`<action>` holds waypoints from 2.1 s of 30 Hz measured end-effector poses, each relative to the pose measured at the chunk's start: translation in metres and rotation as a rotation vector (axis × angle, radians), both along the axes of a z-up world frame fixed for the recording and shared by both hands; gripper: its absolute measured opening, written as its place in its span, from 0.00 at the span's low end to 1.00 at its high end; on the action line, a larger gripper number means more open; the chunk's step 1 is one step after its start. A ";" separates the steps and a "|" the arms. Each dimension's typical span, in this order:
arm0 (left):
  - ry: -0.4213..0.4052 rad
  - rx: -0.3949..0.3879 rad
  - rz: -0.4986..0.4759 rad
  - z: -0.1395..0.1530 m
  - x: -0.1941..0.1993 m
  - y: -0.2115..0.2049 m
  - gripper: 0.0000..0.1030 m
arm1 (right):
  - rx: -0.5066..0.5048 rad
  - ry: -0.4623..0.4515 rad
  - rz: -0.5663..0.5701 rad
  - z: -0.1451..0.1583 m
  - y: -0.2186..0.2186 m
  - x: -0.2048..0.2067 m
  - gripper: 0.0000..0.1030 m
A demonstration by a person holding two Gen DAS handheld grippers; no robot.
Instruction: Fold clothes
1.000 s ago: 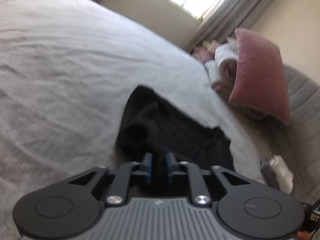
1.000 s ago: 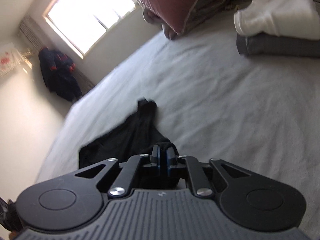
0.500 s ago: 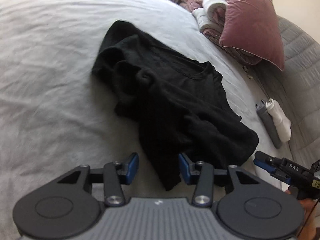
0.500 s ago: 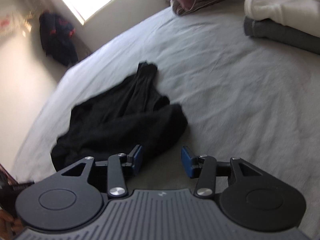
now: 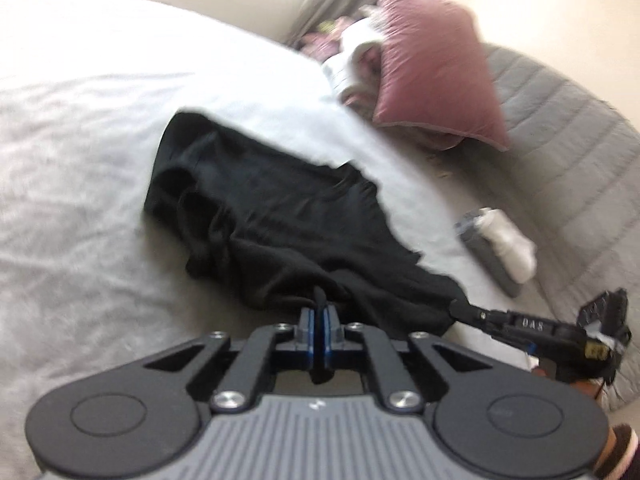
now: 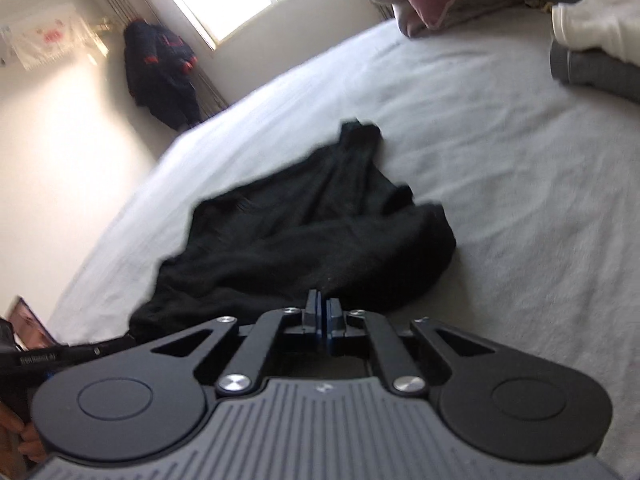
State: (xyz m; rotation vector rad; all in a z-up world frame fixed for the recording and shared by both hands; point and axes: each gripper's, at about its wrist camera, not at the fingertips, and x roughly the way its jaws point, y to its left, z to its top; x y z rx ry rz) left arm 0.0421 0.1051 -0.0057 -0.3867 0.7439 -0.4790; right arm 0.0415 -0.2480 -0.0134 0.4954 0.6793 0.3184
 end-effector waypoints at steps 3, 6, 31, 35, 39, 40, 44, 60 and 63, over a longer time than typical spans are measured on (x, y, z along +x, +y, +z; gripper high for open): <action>-0.070 -0.019 -0.031 0.015 -0.017 0.008 0.04 | 0.026 -0.056 -0.005 0.022 -0.004 -0.018 0.03; -0.139 -0.048 -0.063 0.030 -0.036 0.019 0.04 | 0.046 -0.104 -0.007 0.042 -0.008 -0.037 0.03; 0.144 0.108 0.035 -0.027 -0.044 0.072 0.06 | -0.146 -0.066 0.089 0.007 0.072 0.033 0.12; 0.210 0.075 0.056 -0.033 -0.041 0.084 0.11 | -0.137 -0.025 0.117 0.007 0.064 0.030 0.14; 0.236 0.033 0.062 -0.035 -0.040 0.093 0.20 | -0.131 -0.015 0.125 0.012 0.051 0.023 0.38; 0.240 0.029 0.064 -0.035 -0.041 0.094 0.21 | -0.130 -0.012 0.126 0.011 0.048 0.021 0.40; 0.248 0.025 0.067 -0.035 -0.042 0.096 0.23 | -0.159 0.023 0.127 0.009 0.045 0.016 0.40; 0.255 -0.003 0.073 -0.041 -0.039 0.085 0.04 | -0.189 0.114 0.084 -0.009 0.031 -0.004 0.07; 0.273 -0.019 0.044 -0.025 -0.047 0.081 0.03 | -0.155 0.105 0.077 0.011 0.018 -0.015 0.07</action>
